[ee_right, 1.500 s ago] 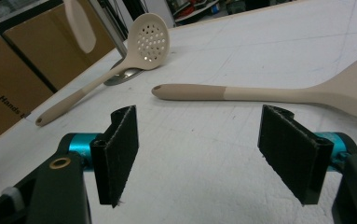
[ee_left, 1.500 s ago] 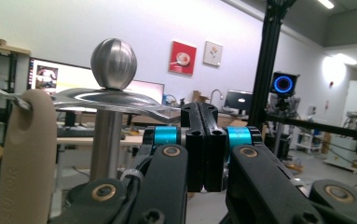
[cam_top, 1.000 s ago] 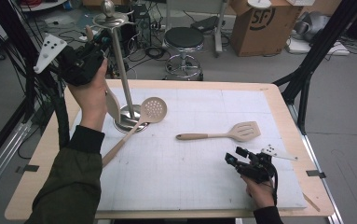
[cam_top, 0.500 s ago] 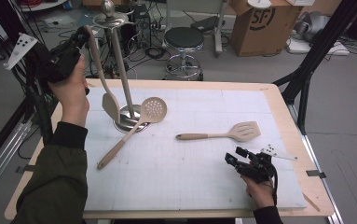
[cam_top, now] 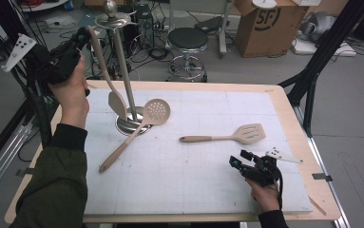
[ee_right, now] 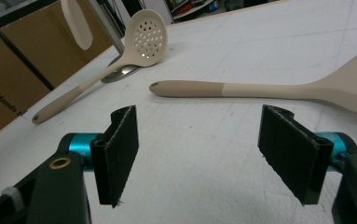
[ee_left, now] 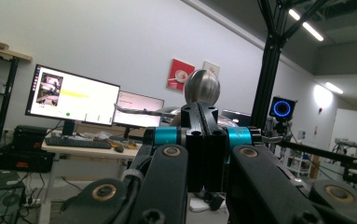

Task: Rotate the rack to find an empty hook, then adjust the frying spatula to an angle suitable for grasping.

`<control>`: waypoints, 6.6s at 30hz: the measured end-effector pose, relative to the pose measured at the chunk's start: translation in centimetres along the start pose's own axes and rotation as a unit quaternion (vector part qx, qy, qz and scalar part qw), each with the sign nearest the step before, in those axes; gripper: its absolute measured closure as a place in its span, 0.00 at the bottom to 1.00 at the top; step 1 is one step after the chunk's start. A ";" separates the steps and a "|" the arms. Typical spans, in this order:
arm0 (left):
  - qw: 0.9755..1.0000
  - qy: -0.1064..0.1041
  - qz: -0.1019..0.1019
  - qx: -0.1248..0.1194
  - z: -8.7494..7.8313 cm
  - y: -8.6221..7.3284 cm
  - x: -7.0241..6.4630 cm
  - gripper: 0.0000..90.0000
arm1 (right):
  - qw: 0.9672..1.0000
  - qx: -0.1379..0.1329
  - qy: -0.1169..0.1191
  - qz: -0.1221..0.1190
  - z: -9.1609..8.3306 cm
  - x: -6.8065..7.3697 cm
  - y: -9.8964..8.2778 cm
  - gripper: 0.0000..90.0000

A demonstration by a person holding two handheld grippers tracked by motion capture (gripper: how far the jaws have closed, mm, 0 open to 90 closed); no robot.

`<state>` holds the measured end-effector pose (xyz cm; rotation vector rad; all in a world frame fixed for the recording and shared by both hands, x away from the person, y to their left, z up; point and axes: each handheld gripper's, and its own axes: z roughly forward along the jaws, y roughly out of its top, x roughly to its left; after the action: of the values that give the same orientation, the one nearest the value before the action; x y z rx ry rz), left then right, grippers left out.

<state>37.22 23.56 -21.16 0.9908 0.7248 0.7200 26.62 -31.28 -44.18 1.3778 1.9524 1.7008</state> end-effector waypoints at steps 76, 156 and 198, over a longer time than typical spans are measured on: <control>0.997 -0.045 -0.044 0.039 -6.5 -4.6 -1.2 0.41 | 1.000 0.008 -0.006 -0.006 0.1 0.3 -0.4 0.32; 0.967 -0.019 -0.106 0.232 -17.6 -18.6 -3.5 0.39 | 1.000 0.016 -0.009 -0.012 0.8 0.8 -0.5 0.32; 0.967 -0.012 -0.082 0.241 -17.5 -18.9 -3.6 0.39 | 0.984 0.150 -0.068 0.066 10.4 -5.2 6.3 1.00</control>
<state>24.87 21.96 -44.00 1.3582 0.9746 0.3895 39.67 -28.82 -44.10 1.7124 2.1451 1.3591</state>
